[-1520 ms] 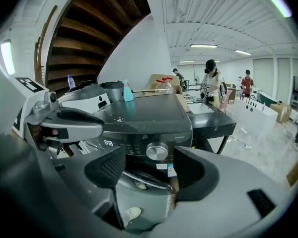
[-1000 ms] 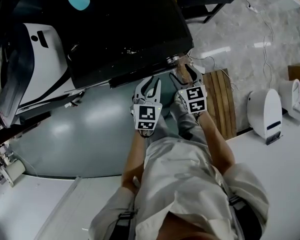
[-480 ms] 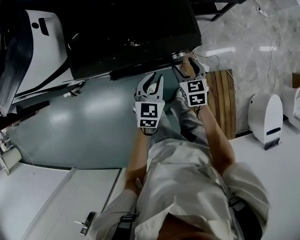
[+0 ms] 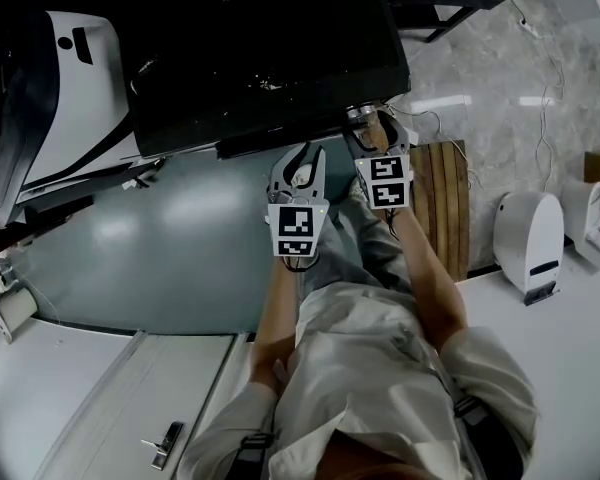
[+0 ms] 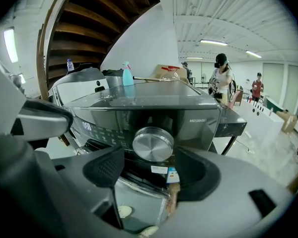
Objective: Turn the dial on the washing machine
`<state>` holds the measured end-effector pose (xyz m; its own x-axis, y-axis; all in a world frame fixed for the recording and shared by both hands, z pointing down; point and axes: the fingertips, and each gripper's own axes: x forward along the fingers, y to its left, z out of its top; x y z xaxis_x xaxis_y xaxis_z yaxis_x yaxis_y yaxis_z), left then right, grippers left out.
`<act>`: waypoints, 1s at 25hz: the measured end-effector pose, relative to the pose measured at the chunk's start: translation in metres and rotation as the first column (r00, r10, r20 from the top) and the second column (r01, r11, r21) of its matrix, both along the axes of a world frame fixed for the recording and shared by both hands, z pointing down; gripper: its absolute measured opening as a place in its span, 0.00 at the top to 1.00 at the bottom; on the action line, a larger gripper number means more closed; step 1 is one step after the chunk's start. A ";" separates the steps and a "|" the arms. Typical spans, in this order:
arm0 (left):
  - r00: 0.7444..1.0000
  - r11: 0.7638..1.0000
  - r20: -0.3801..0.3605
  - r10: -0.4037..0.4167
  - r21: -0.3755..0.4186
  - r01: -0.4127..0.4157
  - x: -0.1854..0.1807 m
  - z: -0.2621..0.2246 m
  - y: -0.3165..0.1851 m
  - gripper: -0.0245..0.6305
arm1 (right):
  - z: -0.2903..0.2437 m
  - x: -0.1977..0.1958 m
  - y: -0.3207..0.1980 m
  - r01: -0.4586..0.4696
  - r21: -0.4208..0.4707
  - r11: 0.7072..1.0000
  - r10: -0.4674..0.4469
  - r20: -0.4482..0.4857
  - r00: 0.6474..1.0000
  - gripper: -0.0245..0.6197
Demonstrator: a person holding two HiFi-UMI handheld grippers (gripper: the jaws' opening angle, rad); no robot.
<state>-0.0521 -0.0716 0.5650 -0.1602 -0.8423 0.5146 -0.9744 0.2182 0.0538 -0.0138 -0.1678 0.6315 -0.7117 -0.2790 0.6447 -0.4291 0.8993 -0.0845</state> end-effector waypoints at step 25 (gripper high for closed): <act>1.000 1.000 -0.003 -0.019 0.000 0.019 -0.004 0.005 0.009 0.84 | 0.007 -0.005 -0.010 -0.105 -0.083 0.991 0.109 0.043 0.993 0.55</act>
<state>-0.0558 -0.0626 0.5699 -0.1747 -0.8391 0.5152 -0.9700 0.2365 0.0563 -0.0186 -0.1778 0.6388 -0.7107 -0.3042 0.6343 -0.5166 0.8377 -0.1771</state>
